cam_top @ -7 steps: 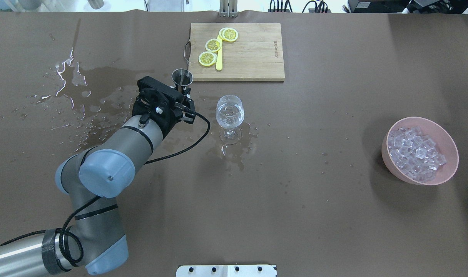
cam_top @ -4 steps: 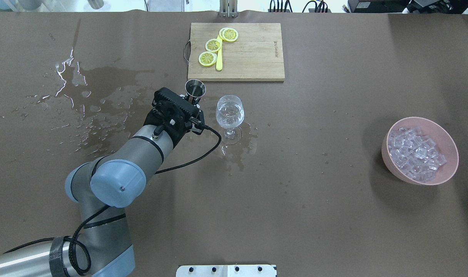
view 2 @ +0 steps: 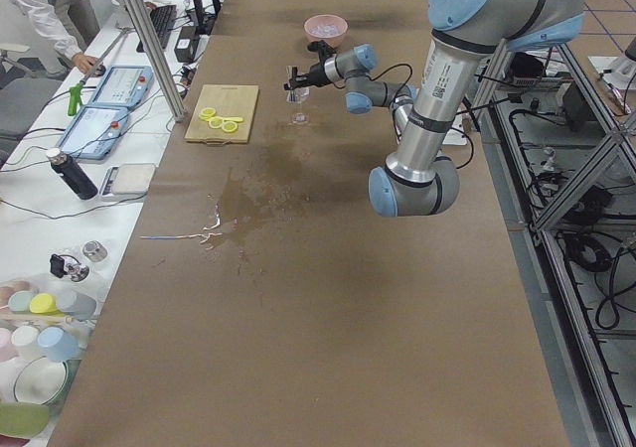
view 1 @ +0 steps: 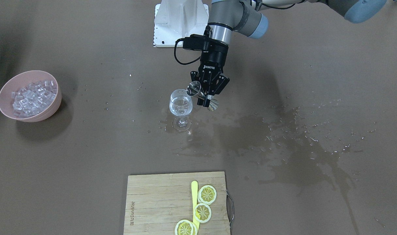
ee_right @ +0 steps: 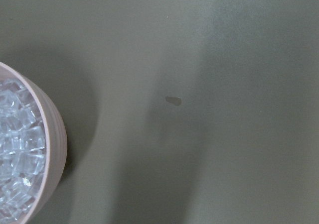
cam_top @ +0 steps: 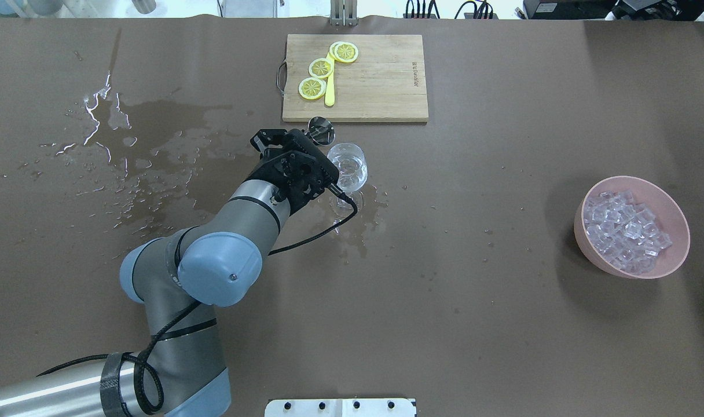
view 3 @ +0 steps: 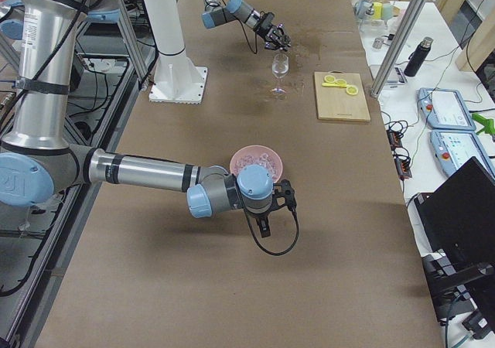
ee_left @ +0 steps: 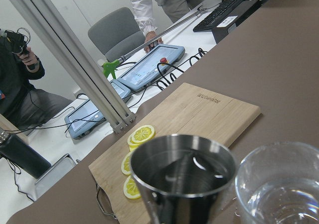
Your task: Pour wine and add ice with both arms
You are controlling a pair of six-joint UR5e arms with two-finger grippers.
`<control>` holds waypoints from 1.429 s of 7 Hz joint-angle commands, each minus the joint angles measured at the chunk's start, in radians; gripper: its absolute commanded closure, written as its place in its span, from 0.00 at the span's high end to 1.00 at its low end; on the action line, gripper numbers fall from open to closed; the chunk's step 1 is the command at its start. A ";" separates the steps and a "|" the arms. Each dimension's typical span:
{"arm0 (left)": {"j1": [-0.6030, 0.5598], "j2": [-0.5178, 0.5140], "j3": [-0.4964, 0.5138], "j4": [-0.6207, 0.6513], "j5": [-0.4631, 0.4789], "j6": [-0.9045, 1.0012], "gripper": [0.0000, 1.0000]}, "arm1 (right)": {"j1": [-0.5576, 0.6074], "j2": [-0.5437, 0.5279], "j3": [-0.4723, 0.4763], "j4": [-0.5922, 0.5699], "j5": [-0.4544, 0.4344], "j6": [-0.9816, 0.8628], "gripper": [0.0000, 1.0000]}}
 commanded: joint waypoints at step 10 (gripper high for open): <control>0.014 -0.052 0.026 0.068 0.092 0.502 0.00 | 0.000 0.002 -0.002 0.000 0.000 0.000 1.00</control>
